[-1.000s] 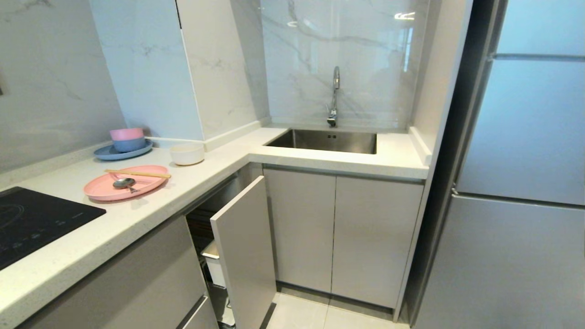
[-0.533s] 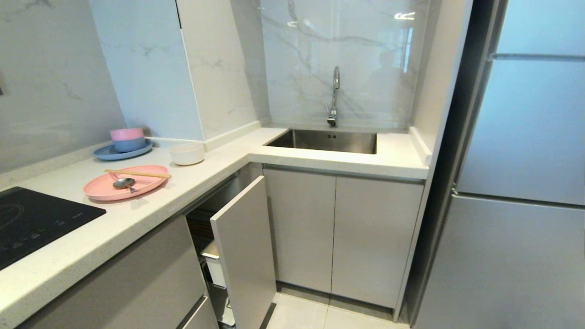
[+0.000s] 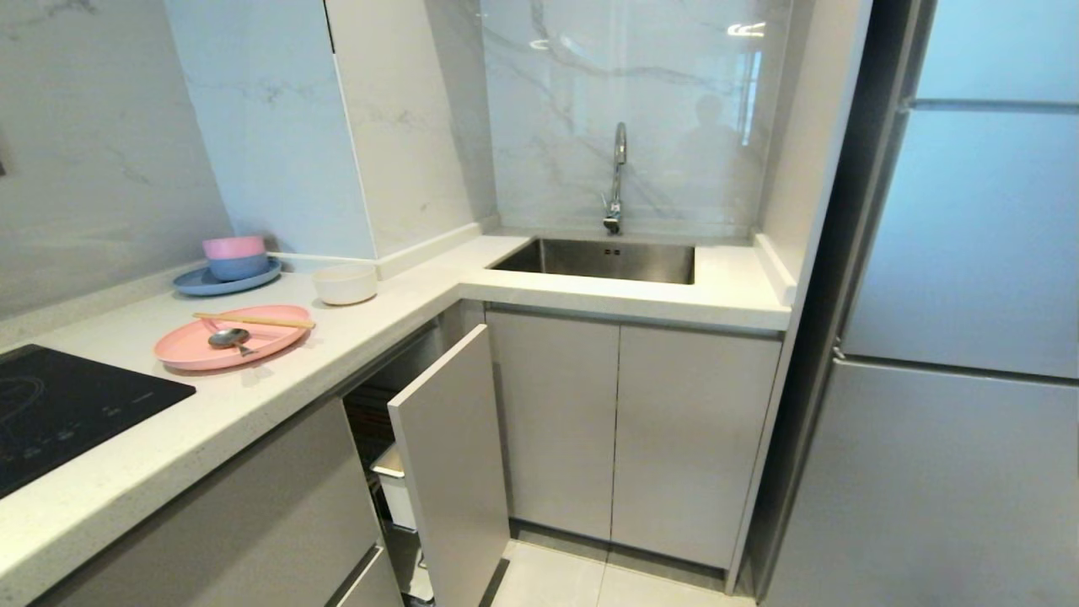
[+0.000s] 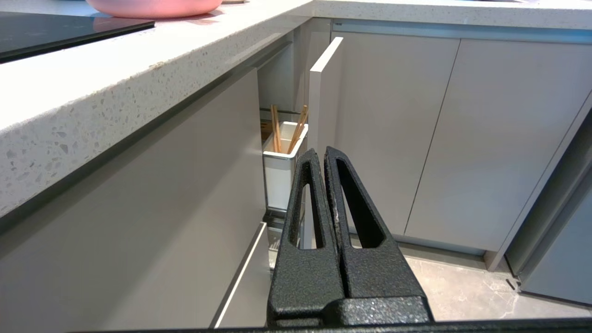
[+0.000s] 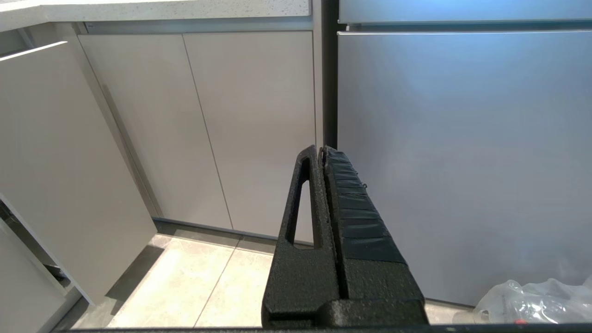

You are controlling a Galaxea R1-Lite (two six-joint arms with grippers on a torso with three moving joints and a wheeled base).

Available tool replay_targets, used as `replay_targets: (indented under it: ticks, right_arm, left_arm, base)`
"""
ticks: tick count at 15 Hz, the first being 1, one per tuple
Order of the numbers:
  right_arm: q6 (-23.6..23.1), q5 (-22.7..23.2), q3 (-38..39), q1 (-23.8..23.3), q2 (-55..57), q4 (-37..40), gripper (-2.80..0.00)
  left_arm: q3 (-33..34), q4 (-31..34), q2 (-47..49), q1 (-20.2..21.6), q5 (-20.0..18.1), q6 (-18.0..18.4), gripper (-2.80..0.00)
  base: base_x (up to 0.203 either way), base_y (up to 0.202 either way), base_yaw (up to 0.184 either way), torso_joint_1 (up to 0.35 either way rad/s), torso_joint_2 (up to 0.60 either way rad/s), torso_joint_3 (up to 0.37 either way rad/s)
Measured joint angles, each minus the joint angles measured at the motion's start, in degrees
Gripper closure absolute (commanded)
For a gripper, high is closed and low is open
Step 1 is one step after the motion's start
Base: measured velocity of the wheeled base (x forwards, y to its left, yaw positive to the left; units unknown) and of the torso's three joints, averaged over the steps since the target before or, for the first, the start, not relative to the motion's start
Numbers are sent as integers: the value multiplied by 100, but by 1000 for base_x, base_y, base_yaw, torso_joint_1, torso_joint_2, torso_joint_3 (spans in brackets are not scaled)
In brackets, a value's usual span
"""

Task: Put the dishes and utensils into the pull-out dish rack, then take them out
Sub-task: Open the cupboard

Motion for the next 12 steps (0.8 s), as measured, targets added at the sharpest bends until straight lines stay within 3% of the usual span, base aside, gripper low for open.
replay_targets:
  ticks: [3,5,9,12]
  right_arm:
    - [-1,0,0,0,0,0,0]
    - [0,0,0,-2,0,0,0]
    - [-1,0,0,-2,0,0,0]
    - [0,0,0,-2,0,-2,0]
  left_arm:
    - [-195,24,0,-1,-11,142,0]
    - [-859,221,28,0,13,148,0]
    - [-3386,1178,645,5,9,148,0]
    - [-5165,1592,1982,-59,62,148,0]
  base:
    - [0,0,0,0,0,0]
    - [0,0,0,0,0,0]
    - [0,0,0,0,0,0]
    - [0,0,0,0,0,0]
